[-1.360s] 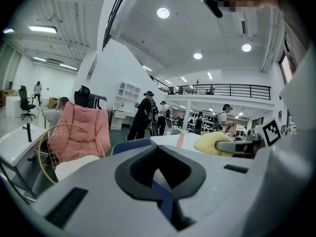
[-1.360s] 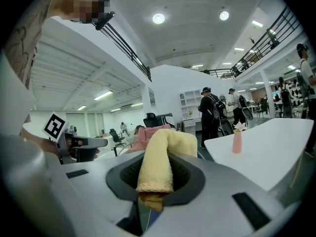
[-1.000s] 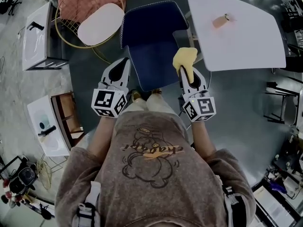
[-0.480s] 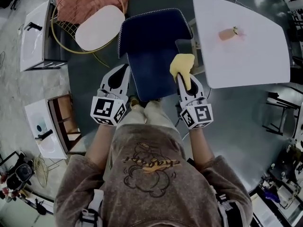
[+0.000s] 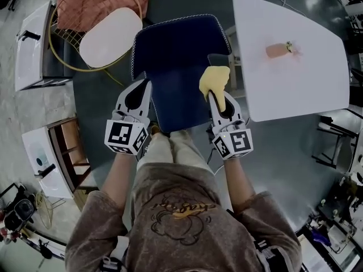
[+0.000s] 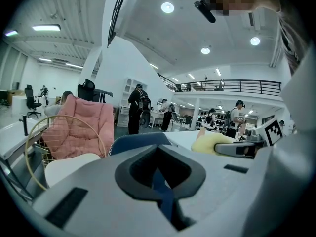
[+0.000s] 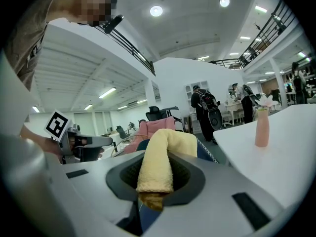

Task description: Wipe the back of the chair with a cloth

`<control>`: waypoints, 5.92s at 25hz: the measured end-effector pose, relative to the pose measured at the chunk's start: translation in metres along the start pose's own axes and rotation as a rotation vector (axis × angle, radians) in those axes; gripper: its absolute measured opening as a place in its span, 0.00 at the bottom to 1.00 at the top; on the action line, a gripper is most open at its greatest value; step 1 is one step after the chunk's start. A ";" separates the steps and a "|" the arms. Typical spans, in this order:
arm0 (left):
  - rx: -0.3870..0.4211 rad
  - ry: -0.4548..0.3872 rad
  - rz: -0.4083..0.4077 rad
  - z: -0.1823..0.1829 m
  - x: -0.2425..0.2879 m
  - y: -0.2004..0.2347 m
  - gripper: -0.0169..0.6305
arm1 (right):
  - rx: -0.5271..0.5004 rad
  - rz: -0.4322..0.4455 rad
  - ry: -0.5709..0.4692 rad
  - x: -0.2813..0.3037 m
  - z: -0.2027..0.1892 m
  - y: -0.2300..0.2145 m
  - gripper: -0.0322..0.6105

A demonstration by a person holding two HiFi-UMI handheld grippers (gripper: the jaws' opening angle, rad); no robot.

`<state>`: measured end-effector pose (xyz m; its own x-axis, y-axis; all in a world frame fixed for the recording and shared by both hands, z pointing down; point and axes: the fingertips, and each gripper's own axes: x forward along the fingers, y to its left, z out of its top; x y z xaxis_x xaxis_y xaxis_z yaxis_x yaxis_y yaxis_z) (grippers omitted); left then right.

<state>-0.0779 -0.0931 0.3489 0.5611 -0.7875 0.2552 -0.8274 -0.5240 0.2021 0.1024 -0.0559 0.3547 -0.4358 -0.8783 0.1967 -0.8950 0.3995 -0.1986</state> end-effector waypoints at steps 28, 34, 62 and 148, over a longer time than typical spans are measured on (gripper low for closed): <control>-0.046 0.037 0.048 -0.034 0.042 0.017 0.04 | -0.103 -0.104 0.158 0.147 -0.048 -0.148 0.17; -0.045 0.042 0.050 -0.036 0.045 0.021 0.04 | -0.141 -0.085 0.188 0.175 -0.050 -0.154 0.17; -0.061 0.074 0.072 -0.053 0.045 0.038 0.04 | -0.087 0.183 0.200 0.227 -0.066 -0.035 0.17; -0.080 0.136 0.025 -0.097 0.047 0.034 0.04 | -0.056 -0.011 0.285 0.207 -0.159 -0.124 0.17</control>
<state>-0.0776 -0.1163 0.4599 0.5432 -0.7457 0.3859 -0.8394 -0.4732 0.2672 0.1083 -0.2458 0.5728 -0.4281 -0.7767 0.4619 -0.9002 0.4113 -0.1427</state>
